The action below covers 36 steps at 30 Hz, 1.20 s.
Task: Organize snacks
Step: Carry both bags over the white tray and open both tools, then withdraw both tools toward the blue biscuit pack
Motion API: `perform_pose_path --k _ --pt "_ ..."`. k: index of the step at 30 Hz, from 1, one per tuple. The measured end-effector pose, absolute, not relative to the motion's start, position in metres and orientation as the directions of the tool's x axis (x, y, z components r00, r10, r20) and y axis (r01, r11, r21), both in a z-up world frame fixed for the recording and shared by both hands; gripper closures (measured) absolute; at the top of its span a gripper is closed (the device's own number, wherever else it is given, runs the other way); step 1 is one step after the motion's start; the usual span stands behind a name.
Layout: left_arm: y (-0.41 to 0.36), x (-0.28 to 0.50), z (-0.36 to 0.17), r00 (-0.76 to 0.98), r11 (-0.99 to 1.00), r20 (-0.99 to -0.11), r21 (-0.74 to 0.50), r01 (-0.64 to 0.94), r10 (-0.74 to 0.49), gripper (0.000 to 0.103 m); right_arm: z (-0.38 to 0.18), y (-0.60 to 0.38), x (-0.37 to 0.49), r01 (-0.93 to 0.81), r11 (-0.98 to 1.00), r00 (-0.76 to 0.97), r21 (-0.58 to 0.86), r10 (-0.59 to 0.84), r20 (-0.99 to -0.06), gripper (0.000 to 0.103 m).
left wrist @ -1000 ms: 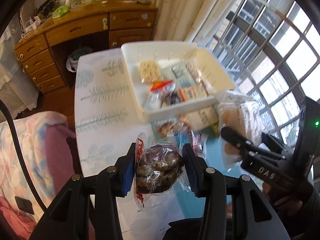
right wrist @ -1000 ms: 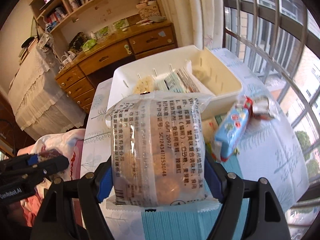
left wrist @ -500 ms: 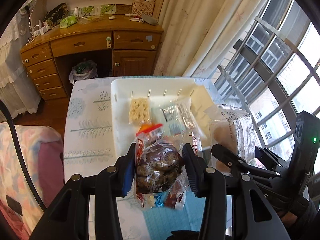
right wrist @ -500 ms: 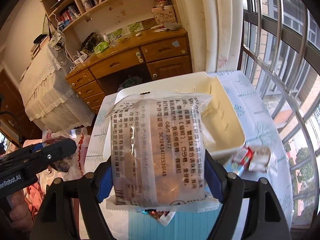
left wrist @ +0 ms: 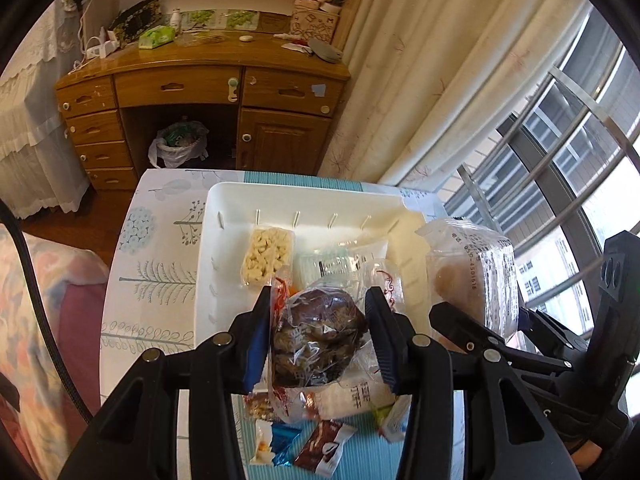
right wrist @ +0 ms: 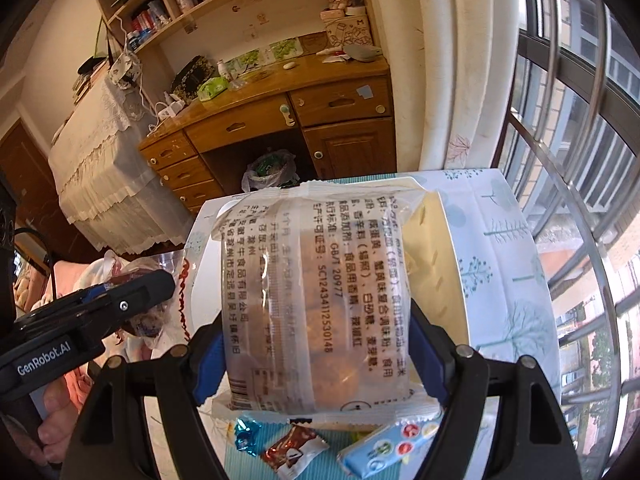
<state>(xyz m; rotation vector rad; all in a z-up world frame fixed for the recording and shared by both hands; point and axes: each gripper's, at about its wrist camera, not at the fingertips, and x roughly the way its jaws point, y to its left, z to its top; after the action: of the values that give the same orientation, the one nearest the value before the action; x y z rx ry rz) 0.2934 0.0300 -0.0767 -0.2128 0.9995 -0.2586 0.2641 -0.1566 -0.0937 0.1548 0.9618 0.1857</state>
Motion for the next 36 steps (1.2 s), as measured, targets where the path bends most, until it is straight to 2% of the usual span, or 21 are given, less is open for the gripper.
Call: perform_pose_path --k 1,3,4,5,11,22,36 --pt "0.029 0.295 -0.077 0.516 0.95 -0.8 -0.294 0.106 -0.306 0.059 -0.095 -0.158 0.266 -0.093 0.972 0.553 0.215 0.23 -0.801 0.022" --pt "0.029 0.297 -0.077 0.512 0.951 -0.806 -0.295 0.087 -0.297 0.048 -0.098 -0.16 0.272 -0.101 0.971 0.537 0.218 0.238 -0.809 0.021" --pt "0.029 0.298 -0.077 0.508 0.952 -0.81 -0.296 0.074 -0.291 0.032 -0.1 -0.16 0.274 -0.104 0.97 0.527 0.219 0.24 -0.815 0.02" --pt "0.029 0.298 -0.078 0.505 0.953 -0.814 -0.299 0.056 -0.285 0.025 -0.102 -0.161 0.275 -0.104 0.97 0.521 0.22 0.241 -0.819 0.018" --pt "0.036 0.289 -0.074 0.507 0.95 -0.819 -0.311 0.0 -0.269 0.025 -0.098 -0.164 0.276 -0.115 0.968 0.53 0.222 0.249 -0.811 0.006" --pt "0.058 0.239 -0.054 0.53 0.951 -0.813 -0.308 -0.039 -0.242 0.025 -0.076 -0.15 0.249 -0.129 0.954 0.557 0.271 0.296 -0.776 0.006" --pt "0.106 0.161 -0.047 0.489 0.952 -0.832 -0.307 -0.014 -0.261 0.025 -0.061 -0.129 0.174 -0.047 0.961 0.595 0.273 0.246 -0.765 0.006"
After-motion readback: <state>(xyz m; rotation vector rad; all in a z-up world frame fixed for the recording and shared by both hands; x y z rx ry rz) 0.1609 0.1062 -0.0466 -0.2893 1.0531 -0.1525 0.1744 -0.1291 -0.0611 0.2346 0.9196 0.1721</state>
